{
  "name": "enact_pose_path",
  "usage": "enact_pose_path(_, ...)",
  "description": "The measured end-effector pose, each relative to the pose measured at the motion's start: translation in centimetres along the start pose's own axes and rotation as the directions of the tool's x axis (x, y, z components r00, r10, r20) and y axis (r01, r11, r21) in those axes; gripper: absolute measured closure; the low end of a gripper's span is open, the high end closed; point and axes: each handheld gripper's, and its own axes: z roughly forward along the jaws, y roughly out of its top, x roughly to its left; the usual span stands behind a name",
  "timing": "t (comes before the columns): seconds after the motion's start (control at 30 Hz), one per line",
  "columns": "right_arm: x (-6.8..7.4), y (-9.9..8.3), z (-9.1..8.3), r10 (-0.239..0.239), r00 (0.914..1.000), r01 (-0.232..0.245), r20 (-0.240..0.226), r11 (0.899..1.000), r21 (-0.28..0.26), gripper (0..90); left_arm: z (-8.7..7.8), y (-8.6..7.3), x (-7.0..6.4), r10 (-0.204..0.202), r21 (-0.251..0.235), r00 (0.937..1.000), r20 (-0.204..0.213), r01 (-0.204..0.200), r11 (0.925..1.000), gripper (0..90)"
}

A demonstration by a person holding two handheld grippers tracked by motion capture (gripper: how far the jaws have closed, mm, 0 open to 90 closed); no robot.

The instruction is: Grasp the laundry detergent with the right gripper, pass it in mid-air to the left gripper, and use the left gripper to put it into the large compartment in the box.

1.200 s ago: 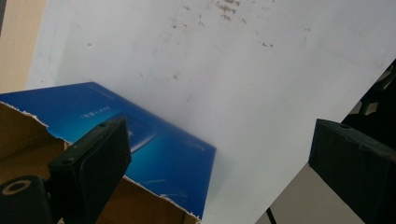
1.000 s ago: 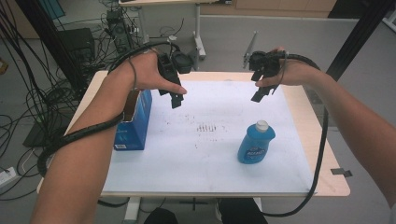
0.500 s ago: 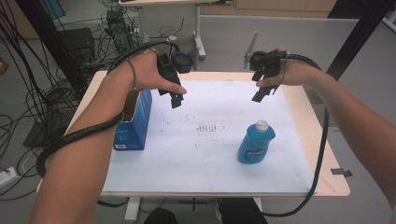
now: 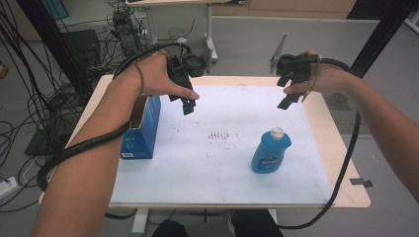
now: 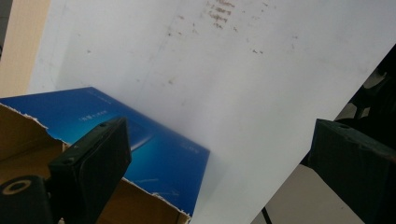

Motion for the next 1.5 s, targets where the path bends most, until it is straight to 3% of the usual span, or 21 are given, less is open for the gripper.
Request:
enact_pose_path(0.37,1.9,-3.9,-1.3,0.021,0.9998,-0.021,-0.001,0.999,-0.028,7.3,-0.4,-0.4,-0.9,0.006,-0.015,1.0000,-0.005,-0.006,0.9999,6.3)
enact_pose_path(0.57,3.3,-6.5,-0.9,0.018,0.9998,-0.019,-0.011,0.998,-0.059,5.5,-0.4,-0.7,-1.2,0.008,-0.019,1.0000,-0.004,-0.008,0.9998,6.4)
enact_pose_path(0.87,4.9,-8.9,0.0,0.017,0.9997,-0.019,-0.016,0.996,-0.090,4.6,-0.5,-0.6,-1.5,0.015,-0.020,0.9999,-0.006,-0.015,0.9997,6.4)
enact_pose_path(1.1,6.0,-10.6,1.4,0.012,0.9995,-0.016,-0.030,0.989,-0.147,4.4,-0.4,-0.4,-1.4,0.015,-0.021,0.9999,-0.003,-0.015,0.9997,6.4)
enact_pose_path(1.3,7.1,-11.8,3.6,0.007,0.9987,-0.016,-0.050,0.982,-0.189,5.0,0.0,-0.3,-1.6,0.012,-0.021,0.9999,0.000,-0.012,0.9997,6.4)
enact_pose_path(1.5,8.2,-12.7,6.2,0.003,0.9977,-0.021,-0.068,0.964,-0.265,4.9,0.2,-0.4,-1.7,0.011,-0.015,0.9999,0.002,-0.011,0.9998,6.4)
